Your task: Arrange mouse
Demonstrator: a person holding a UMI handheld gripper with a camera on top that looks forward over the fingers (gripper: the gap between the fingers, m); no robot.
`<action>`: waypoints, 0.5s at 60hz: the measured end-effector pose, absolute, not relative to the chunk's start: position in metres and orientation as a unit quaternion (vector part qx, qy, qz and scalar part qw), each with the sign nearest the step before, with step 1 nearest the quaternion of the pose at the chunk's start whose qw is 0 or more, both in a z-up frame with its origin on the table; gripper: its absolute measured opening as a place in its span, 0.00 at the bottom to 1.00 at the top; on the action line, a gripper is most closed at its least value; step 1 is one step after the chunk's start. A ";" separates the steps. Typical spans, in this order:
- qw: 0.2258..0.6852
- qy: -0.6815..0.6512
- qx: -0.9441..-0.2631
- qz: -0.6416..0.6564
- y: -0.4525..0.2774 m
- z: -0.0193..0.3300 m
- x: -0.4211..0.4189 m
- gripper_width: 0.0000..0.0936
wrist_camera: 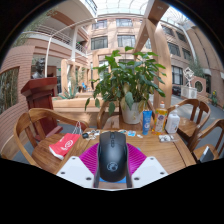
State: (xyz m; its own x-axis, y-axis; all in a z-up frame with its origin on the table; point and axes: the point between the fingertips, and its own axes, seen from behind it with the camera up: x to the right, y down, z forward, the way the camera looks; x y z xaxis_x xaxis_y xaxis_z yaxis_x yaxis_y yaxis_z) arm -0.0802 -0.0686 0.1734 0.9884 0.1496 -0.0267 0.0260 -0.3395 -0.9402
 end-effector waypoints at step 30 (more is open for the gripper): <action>0.421 -0.041 -0.905 0.045 0.027 -0.011 -0.095 0.53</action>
